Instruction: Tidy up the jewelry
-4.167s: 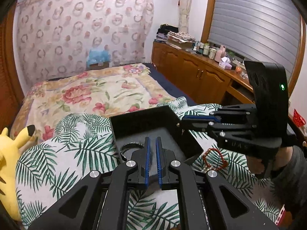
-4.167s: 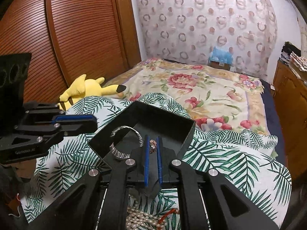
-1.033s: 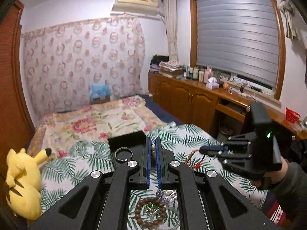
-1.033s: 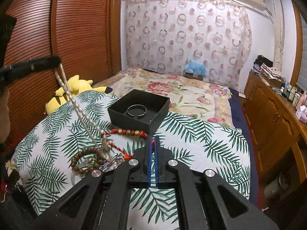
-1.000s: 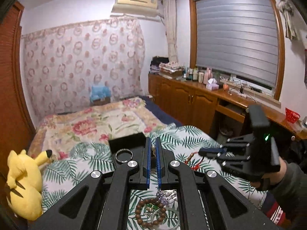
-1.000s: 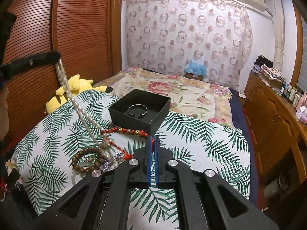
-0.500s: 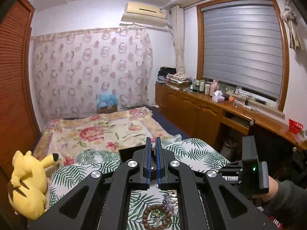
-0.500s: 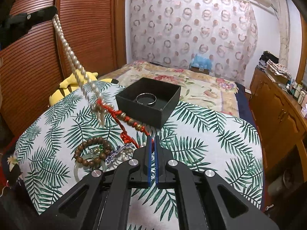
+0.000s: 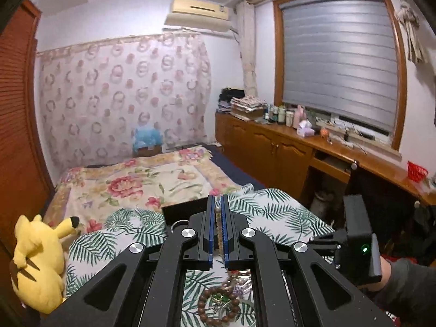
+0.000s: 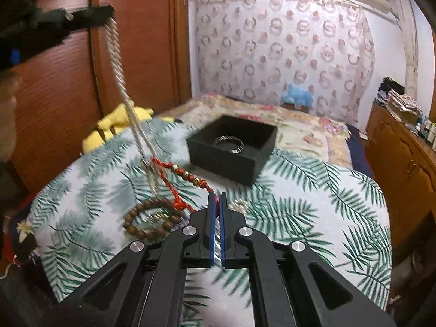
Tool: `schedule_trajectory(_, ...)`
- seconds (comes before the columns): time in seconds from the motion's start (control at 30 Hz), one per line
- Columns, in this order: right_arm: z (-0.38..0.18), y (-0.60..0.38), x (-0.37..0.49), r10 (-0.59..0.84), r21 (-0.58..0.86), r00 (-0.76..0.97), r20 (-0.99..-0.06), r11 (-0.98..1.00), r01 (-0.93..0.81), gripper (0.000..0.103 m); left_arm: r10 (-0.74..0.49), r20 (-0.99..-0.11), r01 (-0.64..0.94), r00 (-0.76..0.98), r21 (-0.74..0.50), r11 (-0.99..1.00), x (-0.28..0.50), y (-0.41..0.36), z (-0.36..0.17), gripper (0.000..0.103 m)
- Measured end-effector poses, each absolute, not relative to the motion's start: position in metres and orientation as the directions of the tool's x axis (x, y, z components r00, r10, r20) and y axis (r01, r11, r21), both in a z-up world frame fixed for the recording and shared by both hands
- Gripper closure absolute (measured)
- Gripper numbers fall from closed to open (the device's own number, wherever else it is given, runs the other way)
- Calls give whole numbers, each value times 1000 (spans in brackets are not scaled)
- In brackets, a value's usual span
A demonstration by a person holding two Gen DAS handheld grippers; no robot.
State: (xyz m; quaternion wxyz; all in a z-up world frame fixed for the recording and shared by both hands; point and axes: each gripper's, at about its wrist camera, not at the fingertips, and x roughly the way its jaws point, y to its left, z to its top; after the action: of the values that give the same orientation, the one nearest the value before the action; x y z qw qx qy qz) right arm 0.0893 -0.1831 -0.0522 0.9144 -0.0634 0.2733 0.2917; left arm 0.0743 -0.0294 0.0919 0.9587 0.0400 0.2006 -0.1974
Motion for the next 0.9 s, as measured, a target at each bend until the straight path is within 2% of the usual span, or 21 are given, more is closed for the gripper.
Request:
schedule_trajectory(0.17,-36,-179,79,563,68,684,-463,792,-606,100,-375,-442,426,815,17,905,78,-42,82,99)
schedule_trajectory(0.37,-33,-175,81,566,66,679,-468,789,-611,100,-324,-465,372,824,13,928,90,-29,74,99)
schedule_trajectory(0.77,12,-152,76,600,5,687,-411,755,-656,100,-267,-520,308,811,-9,951,104,-6,49,98)
schedule_trajectory(0.8,15,-150,76,600,1,688,-408,754,-657,100,-264,-527,303,808,-12,953,104,-4,47,95)
schedule_trajectory(0.87,21,-148,76,604,0,688,-401,751,-660,100,-255,-529,293,809,-12,956,104,-1,45,67)
schedule_trajectory(0.9,23,-147,76,606,0,688,-399,751,-661,100,-256,-527,292,811,-15,956,103,1,44,67)
